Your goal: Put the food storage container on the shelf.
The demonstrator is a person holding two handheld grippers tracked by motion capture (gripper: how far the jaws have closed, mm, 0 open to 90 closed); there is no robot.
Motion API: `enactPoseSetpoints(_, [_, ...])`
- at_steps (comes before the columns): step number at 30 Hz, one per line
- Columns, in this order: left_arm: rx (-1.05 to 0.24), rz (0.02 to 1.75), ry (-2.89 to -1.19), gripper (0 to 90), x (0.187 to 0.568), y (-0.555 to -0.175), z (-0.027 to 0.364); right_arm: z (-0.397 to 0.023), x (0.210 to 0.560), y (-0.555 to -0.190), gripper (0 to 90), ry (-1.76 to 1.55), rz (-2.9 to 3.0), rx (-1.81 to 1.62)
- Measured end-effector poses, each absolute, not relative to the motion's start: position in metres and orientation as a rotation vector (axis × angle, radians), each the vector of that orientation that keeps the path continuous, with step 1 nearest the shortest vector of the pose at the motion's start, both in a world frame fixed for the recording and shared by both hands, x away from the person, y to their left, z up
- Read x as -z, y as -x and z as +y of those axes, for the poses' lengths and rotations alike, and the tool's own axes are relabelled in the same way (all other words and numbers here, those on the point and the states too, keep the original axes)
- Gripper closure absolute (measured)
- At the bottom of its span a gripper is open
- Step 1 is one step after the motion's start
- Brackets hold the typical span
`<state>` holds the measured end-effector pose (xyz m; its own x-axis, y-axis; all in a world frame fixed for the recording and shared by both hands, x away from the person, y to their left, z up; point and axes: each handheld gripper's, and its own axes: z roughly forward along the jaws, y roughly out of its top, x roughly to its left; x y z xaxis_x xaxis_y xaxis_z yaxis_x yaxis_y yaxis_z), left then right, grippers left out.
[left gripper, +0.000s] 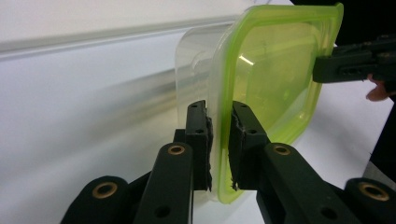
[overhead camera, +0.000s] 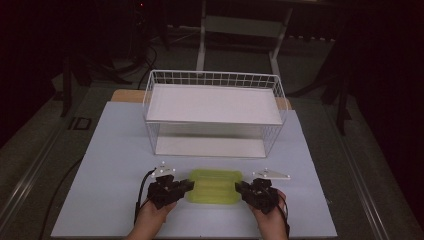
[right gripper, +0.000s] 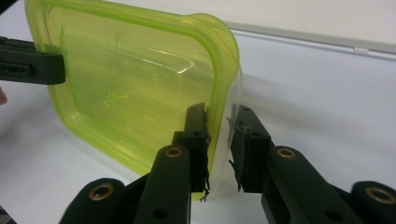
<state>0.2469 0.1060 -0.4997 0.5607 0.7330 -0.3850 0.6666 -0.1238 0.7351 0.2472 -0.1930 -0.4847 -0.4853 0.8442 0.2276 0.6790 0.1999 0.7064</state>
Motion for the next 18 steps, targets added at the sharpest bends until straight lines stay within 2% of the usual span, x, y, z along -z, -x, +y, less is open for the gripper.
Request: enactPoseSetpoints(18, [-0.162,1.120,-1.753,80.4,0.471,-0.280,0.113,-0.185,0.451,-0.281,78.1,-1.421,2.171,-1.220])
